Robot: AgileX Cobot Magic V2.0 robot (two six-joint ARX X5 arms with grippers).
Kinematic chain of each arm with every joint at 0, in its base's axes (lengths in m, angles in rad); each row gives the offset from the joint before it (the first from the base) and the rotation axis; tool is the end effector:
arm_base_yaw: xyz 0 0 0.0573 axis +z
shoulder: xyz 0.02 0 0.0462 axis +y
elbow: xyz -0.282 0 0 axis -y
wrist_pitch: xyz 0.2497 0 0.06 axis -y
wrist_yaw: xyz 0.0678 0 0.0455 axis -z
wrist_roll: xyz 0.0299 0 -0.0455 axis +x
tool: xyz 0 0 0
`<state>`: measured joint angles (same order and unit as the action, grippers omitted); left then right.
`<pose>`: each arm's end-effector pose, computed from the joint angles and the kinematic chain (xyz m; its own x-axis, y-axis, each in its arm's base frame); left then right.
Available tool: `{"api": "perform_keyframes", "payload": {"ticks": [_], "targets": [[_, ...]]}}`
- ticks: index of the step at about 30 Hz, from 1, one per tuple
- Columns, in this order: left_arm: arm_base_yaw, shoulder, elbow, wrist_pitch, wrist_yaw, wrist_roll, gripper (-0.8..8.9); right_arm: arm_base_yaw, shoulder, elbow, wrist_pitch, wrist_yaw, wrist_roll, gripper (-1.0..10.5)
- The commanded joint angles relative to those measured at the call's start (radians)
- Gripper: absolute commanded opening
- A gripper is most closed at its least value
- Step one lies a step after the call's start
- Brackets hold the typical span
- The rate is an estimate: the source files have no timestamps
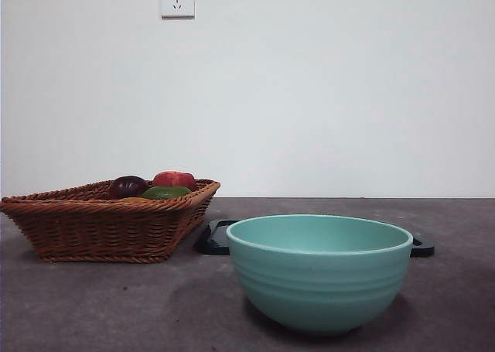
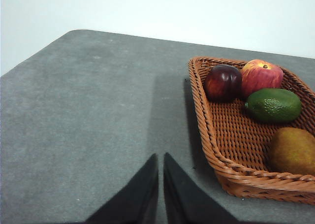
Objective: Pick up the wifruite, put it on the bowl, pick up the plate, put it on desk
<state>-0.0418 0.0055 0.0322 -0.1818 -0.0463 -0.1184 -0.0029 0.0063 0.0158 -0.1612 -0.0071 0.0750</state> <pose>0.0825 -0.0021 0.1566 0.9880 0.0050 -0.1543 -0.0221 0.9937 -0.1096 0.0837 0.0000 0.1529 0.9885 0.0042 -0.1511 0.0072 0.9971 0.0751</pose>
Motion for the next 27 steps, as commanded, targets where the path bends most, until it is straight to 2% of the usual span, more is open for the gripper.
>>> {"api": "perform_keyframes", "payload": {"ticks": [1, 5, 9, 13, 18, 22, 27], "targets": [[0.000, 0.000, -0.011, -0.005, 0.001, -0.004, 0.15, 0.003, -0.002, 0.007, 0.002, -0.003, 0.053, 0.1], [-0.002, 0.000, 0.021, -0.005, 0.002, -0.023, 0.15, 0.012, -0.002, 0.042, -0.007, -0.003, 0.114, 0.1], [-0.024, 0.002, 0.080, -0.006, 0.003, -0.090, 0.15, 0.039, -0.002, 0.117, -0.043, 0.008, 0.190, 0.1], [-0.051, 0.022, 0.163, -0.013, 0.003, -0.140, 0.15, 0.068, 0.013, 0.211, -0.114, 0.037, 0.234, 0.1], [-0.070, 0.087, 0.298, -0.055, 0.015, -0.182, 0.15, 0.090, 0.061, 0.337, -0.216, 0.030, 0.285, 0.1], [-0.072, 0.147, 0.416, -0.114, 0.070, -0.181, 0.15, 0.102, 0.103, 0.435, -0.283, -0.004, 0.292, 0.1], [-0.072, 0.229, 0.574, -0.193, 0.160, -0.183, 0.15, 0.106, 0.160, 0.558, -0.366, -0.093, 0.288, 0.1]]}}
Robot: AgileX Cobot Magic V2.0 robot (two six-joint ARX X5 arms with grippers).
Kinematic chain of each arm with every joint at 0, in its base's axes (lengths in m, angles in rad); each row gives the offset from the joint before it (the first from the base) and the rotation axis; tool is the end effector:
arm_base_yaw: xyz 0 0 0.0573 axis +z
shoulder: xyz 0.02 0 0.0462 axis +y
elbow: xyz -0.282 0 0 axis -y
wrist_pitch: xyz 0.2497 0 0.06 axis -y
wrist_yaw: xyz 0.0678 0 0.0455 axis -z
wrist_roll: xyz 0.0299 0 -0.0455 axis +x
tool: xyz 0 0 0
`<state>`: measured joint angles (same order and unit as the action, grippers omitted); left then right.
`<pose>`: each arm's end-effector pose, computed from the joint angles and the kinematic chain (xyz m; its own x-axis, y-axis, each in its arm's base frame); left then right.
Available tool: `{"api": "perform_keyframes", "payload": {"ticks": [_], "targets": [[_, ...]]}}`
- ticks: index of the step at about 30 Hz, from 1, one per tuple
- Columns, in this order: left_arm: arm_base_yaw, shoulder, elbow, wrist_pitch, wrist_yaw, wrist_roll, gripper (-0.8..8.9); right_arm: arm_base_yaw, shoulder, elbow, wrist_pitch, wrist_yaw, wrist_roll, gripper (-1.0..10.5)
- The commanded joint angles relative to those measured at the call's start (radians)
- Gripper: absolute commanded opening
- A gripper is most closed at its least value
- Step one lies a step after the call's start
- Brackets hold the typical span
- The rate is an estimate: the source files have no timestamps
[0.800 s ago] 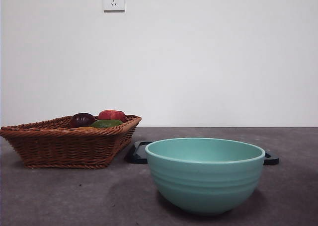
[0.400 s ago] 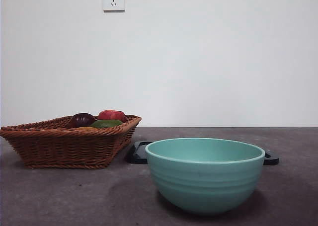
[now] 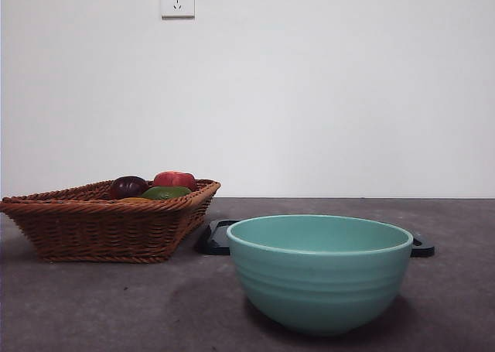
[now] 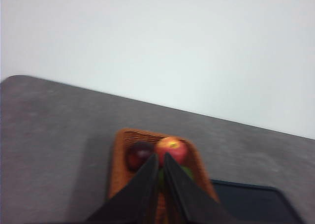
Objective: Pick up the wifruite, put it on the bowl, pick up the plate, put it on desk
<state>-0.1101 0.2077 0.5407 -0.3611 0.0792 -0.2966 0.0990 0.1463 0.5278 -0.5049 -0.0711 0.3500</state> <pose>0.0574 -0.0087 0.2972 0.9817 -0.1881 -0.0280 0.1718 0.9402 -0.2943 0.0469 0.0068 0.2812 0.9780 0.1685 -0.1228 -0.1165 0.9300 0.3485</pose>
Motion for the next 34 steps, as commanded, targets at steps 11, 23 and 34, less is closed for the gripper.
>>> {"api": "perform_keyframes", "payload": {"ticks": [11, 23, 34], "targets": [[-0.003, 0.203, 0.353, -0.198, 0.251, -0.026, 0.15, 0.004, 0.181, 0.292, -0.238, -0.353, -0.021, 0.1], [-0.022, 0.425, 0.562, -0.307, 0.426, -0.004, 0.15, 0.005, 0.373, 0.464, -0.544, -0.508, -0.243, 0.1], [-0.108, 0.520, 0.580, -0.487, 0.446, 0.137, 0.15, 0.142, 0.417, 0.477, -0.543, -0.505, -0.302, 0.1]]}}
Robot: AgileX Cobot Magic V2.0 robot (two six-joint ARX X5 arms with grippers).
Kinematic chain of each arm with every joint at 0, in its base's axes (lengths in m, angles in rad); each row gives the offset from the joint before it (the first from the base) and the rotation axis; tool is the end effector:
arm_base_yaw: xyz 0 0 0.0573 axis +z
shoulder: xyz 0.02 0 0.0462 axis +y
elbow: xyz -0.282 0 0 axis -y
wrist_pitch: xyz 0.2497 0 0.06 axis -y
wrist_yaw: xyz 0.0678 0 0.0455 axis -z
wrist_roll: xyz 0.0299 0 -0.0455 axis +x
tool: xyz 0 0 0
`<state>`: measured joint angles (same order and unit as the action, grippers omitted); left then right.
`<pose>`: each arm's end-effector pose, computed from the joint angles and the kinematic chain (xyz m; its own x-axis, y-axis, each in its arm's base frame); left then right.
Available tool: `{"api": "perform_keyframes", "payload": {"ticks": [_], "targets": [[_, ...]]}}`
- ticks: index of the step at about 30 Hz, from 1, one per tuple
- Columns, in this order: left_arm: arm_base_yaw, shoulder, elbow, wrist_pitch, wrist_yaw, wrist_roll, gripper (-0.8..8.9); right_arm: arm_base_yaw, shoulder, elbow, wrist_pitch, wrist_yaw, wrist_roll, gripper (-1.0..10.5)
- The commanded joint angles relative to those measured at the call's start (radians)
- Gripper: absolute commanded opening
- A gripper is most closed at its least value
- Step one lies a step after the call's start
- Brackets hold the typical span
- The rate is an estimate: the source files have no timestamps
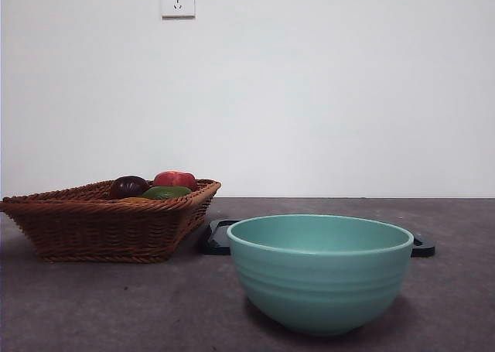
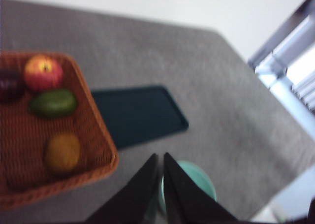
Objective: Pick up the wifruite, put it on the bowl, pick up the plate, put it on desk
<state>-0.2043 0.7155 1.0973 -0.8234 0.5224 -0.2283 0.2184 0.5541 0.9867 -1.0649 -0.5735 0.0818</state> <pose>0.0961 -0.0351 0.3972 0.6660 -0.6475 -0.3704 0.5068 0.7571 -0.4123 0.0518 0.0281 0.3561 0.5440 0.6765 -0.4964 -0.5601 0.7333 0.3855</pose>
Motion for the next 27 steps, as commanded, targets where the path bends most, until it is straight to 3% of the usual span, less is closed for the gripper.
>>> {"api": "perform_keyframes", "payload": {"ticks": [1, 10, 13, 15, 17, 20, 22, 27], "targets": [[-0.022, 0.017, 0.023, -0.049, 0.003, 0.080, 0.16, 0.032, 0.013, 0.018, 0.026, -0.002, -0.039, 0.1], [-0.034, 0.029, 0.023, -0.118, 0.002, 0.112, 0.47, 0.042, 0.012, 0.018, 0.066, -0.003, -0.037, 0.1], [-0.034, 0.029, 0.023, -0.131, 0.002, 0.112, 1.73, 0.042, 0.013, 0.018, 0.055, -0.002, -0.037, 0.1], [-0.034, 0.029, 0.023, -0.137, 0.002, 0.112, 3.10, 0.042, 0.013, 0.018, 0.054, -0.002, -0.037, 0.3], [-0.034, 0.029, 0.023, -0.140, 0.002, 0.112, 4.34, 0.042, 0.013, 0.018, 0.054, -0.001, -0.035, 1.4], [-0.034, 0.029, 0.023, -0.148, 0.002, 0.112, 5.94, 0.042, 0.013, 0.018, 0.053, 0.023, -0.004, 4.8], [-0.034, 0.029, 0.023, -0.149, 0.002, 0.112, 6.41, 0.042, 0.013, 0.018, 0.053, 0.046, 0.015, 6.4], [-0.034, 0.029, 0.023, -0.150, 0.002, 0.105, 6.38, 0.042, 0.013, 0.018, 0.054, 0.055, 0.019, 6.7]]}}
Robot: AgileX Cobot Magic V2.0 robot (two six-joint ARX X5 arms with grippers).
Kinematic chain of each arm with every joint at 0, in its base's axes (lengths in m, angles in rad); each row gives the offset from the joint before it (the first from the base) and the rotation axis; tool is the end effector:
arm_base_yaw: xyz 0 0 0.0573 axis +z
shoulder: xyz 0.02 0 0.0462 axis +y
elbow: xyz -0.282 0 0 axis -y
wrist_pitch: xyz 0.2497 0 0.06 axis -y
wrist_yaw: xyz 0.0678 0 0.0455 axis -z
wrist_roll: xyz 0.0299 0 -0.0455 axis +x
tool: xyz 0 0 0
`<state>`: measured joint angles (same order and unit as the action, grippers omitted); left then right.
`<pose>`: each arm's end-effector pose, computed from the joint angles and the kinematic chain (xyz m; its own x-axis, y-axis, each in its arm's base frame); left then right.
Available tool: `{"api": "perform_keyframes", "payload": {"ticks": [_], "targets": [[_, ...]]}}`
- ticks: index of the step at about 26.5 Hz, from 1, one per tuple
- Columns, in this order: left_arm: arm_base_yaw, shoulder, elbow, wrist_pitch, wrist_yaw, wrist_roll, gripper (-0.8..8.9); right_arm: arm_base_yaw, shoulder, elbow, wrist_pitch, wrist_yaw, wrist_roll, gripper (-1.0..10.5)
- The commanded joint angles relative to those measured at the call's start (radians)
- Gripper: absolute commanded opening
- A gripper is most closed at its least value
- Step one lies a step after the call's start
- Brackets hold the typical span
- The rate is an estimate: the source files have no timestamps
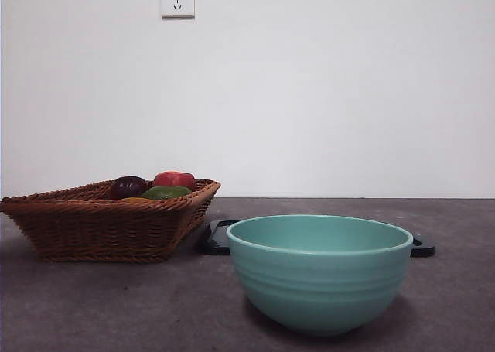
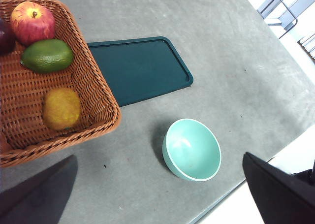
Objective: Pick up the wifruite, put it on the bowl, pick up the plate, put it on desk
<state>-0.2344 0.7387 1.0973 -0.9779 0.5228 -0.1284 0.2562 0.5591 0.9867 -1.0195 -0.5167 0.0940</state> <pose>0.0943 -0.0379 0.3828 0.5703 -0.6495 -0.5029 0.5195 0.7594 -0.3917 0.0554 0.0298 0.3589 0.5728 0.6607 -0.4851 -0.5635 0.7472 0.3523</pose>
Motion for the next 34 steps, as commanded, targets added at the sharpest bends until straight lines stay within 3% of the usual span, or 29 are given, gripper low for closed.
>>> {"api": "perform_keyframes", "payload": {"ticks": [1, 13, 24, 34], "targets": [[-0.004, 0.006, 0.023, 0.005, 0.002, 0.004, 6.38, 0.004, 0.008, 0.018, 0.009, -0.004, 0.006, 6.7], [-0.019, 0.176, 0.050, -0.066, -0.032, 0.014, 6.24, 0.004, 0.007, 0.018, -0.004, -0.007, 0.006, 6.7], [-0.129, 0.507, 0.205, -0.091, -0.351, 0.086, 6.22, 0.004, 0.006, 0.018, -0.007, -0.007, 0.006, 6.7], [-0.145, 0.879, 0.254, 0.129, -0.371, 0.129, 6.22, 0.004, 0.006, 0.018, -0.006, -0.007, 0.003, 6.7]]}}
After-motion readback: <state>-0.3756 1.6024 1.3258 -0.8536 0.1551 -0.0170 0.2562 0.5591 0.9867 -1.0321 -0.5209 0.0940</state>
